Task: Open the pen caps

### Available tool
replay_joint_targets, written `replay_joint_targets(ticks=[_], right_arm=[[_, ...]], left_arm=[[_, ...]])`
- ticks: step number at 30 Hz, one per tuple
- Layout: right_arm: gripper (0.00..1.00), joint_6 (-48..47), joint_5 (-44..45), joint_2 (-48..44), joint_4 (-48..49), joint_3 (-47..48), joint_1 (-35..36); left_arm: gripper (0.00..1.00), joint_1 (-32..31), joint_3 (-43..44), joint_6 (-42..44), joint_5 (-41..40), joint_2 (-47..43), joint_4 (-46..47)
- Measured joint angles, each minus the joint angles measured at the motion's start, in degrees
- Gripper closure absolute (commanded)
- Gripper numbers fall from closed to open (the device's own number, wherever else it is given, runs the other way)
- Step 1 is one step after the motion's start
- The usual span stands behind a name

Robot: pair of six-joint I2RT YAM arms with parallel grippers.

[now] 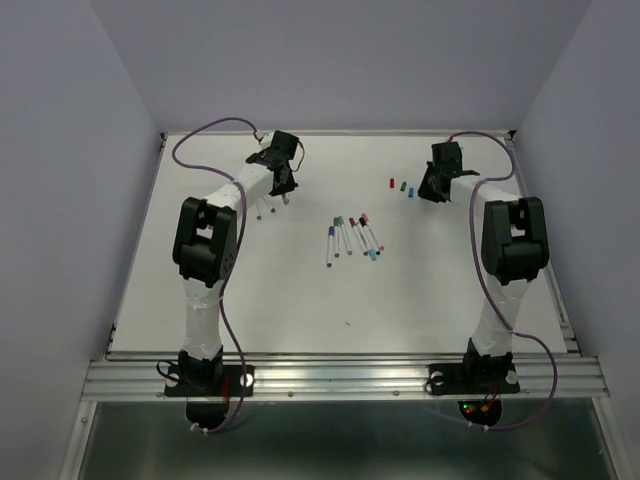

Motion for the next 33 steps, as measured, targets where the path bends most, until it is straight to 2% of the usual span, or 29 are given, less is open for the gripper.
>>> replay_joint_targets(ticks=[7, 9, 15, 16, 18, 23, 26, 27, 33], right_arm=[[0.86, 0.04, 0.35, 2.51, -0.90, 1.49, 0.00], [0.77, 0.09, 0.22, 3.21, -0.98, 1.97, 0.00], [0.70, 0.74, -0.76, 3.74, -1.40, 2.12, 0.00], [0.64, 0.92, -0.94, 3.74, -1.44, 2.14, 0.00], [0.61, 1.05, -1.20, 3.74, -1.49, 2.14, 0.00], [0.53, 1.16, -2.08, 3.69, -1.53, 2.14, 0.00], [0.51, 1.11, -2.29, 3.06, -1.70, 2.10, 0.00], [0.46, 1.11, -2.29, 2.71, -1.70, 2.10, 0.00], [0.39, 1.33, -1.81, -4.81, -1.97, -0.35, 0.00]], left_arm=[[0.94, 2.54, 3.02, -0.28, -2.08, 3.34, -2.56], [0.93, 3.04, 3.91, -0.28, -2.23, 4.17, -3.43], [0.88, 3.58, 7.63, -0.44, -2.43, 6.86, -5.11], [0.88, 3.58, 8.50, -0.46, -2.45, 7.54, -5.40], [0.87, 3.58, 9.94, -0.50, -2.45, 8.59, -5.51], [0.82, 3.58, 10.60, -0.61, -2.47, 9.77, -6.23], [0.75, 3.61, 11.32, -0.61, -2.49, 10.40, -6.91], [0.75, 3.61, 11.54, -0.63, -2.49, 10.56, -6.93], [0.62, 3.61, 12.46, -0.37, -2.32, 11.61, -7.08]])
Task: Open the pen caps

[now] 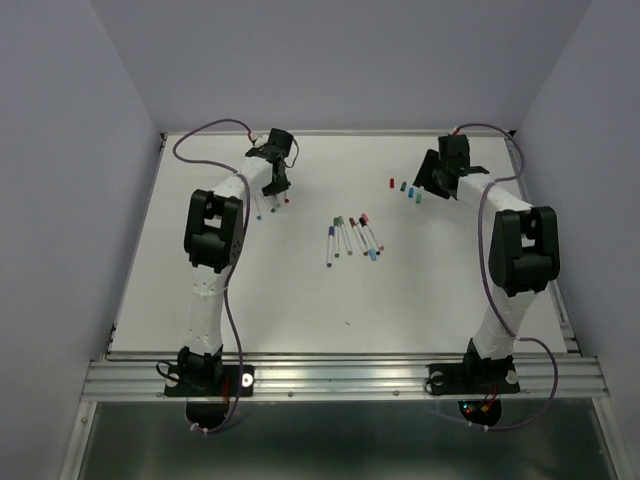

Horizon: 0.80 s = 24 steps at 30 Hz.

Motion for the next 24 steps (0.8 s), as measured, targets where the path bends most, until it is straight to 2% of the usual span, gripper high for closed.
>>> replay_joint_targets(ticks=[2, 4, 9, 11, 14, 15, 16, 18, 21, 24], right_arm=[[0.36, 0.17, 0.46, -2.99, 0.04, -1.07, 0.00], [0.36, 0.44, 1.03, -6.23, 0.24, -2.27, 0.00], [0.35, 0.85, 1.75, -12.81, 1.20, -5.62, 0.00], [0.33, 0.92, 1.79, -14.47, 1.77, -6.43, 0.00], [0.29, 1.03, 1.79, -16.55, 2.10, -7.78, 0.00], [0.13, 1.03, 1.73, -17.29, 2.38, -8.44, 0.00], [0.01, 1.05, 1.70, -17.70, 2.45, -8.87, 0.00], [0.00, 1.36, 1.57, -19.30, 2.91, -10.75, 0.00], [0.00, 1.27, 1.49, -21.46, 3.41, -13.27, 0.00], [0.00, 1.29, 1.53, -22.80, 3.65, -14.32, 0.00]], left_arm=[[0.60, 0.00, 0.00, 0.09, 0.04, 0.31, -0.07], [0.54, 0.00, 0.00, 0.13, 0.15, 0.68, -0.07], [0.54, 0.00, -0.02, 0.20, 0.61, 0.83, 0.17], [0.49, -0.02, -0.11, 0.17, 0.74, 0.83, 0.28], [0.31, -0.11, -1.79, 0.33, 1.42, -0.33, 0.87], [0.19, -0.28, -2.97, 0.28, 1.66, -1.33, 1.11], [0.07, -0.35, -4.72, 0.57, 2.45, -2.86, 1.42], [0.01, -0.68, -9.97, 1.25, 3.76, -7.85, 3.52], [0.01, -2.25, -19.87, 2.14, 6.43, -18.43, 6.75], [0.01, -4.66, -25.46, 3.02, 8.50, -26.62, 9.75]])
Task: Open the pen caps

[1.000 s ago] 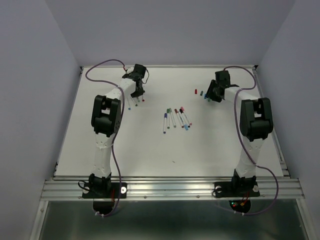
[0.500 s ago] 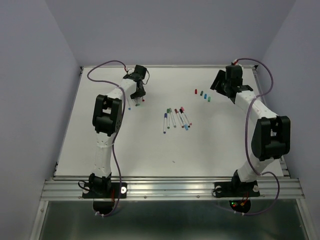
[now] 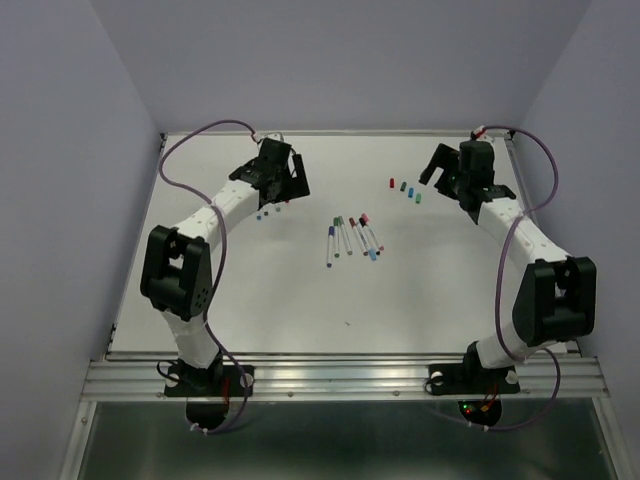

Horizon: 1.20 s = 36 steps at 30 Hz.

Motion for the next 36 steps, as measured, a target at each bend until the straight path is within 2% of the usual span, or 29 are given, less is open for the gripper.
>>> replay_joint_targets(ticks=[4, 12, 26, 31, 36], right_arm=[[0.00, -0.02, -0.13, -1.27, 0.31, -0.68, 0.00], [0.00, -0.02, -0.52, -3.04, 1.22, -2.16, 0.00], [0.00, -0.07, -0.70, -3.04, 1.38, -2.43, 0.00], [0.00, -0.09, -0.70, -3.04, 1.38, -2.45, 0.00], [0.00, -0.11, -0.66, -3.04, 1.38, -2.45, 0.00]], left_arm=[[0.01, -4.79, -5.75, 1.46, 2.29, -6.67, 3.91], [0.01, -11.50, -10.36, 2.58, 4.52, -3.78, 4.46], [0.02, -13.84, -10.69, 2.99, 5.05, 1.51, 4.63], [0.14, -14.80, -10.69, 3.17, 4.63, 2.95, 4.24], [0.17, -15.15, -10.69, 3.21, 4.33, 4.46, 3.67]])
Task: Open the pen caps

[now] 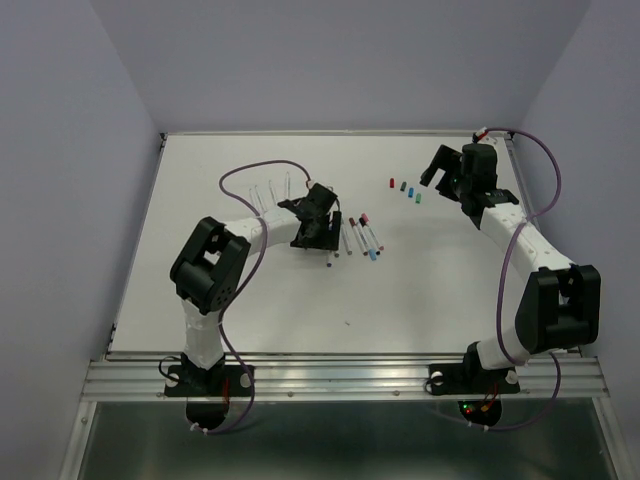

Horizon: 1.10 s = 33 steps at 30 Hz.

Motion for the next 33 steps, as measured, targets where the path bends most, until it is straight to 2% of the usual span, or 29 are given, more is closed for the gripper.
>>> replay_joint_targets(ticks=[16, 18, 24, 25, 27, 28, 31, 33], right_arm=[[0.00, -0.28, 0.81, 0.00, 0.02, 0.00, 0.00], [0.00, -0.42, 1.03, 0.00, 0.02, 0.00, 0.00], [0.00, -0.79, 1.66, 0.00, 0.02, -0.02, 0.00], [0.00, -0.85, 1.77, 0.00, 0.02, -0.02, 0.00], [0.00, -1.03, 1.97, 0.00, 0.02, -0.04, 0.00], [0.00, -1.05, 1.97, 0.00, 0.02, -0.07, 0.00], [0.00, -1.07, 1.97, 0.00, 0.02, -0.07, 0.00], [0.00, -1.16, 1.97, 0.00, 0.02, -0.07, 0.00]], left_arm=[[0.25, -2.03, 2.47, 0.02, -5.31, 2.38, -2.10], [0.28, -2.78, 3.41, 0.22, -6.82, 3.15, -2.95], [0.51, -3.39, 4.63, 0.50, -7.63, 4.17, -3.48], [0.60, -3.48, 4.74, 0.44, -7.65, 4.26, -3.41], [0.68, -3.56, 4.90, 0.52, -7.72, 4.46, -3.30], [0.76, -3.61, 4.96, 0.44, -7.76, 4.50, -3.15], [0.86, -3.61, 4.96, 0.37, -7.80, 4.55, -2.97], [1.00, -3.65, 4.96, 0.46, -7.76, 4.55, -2.93]])
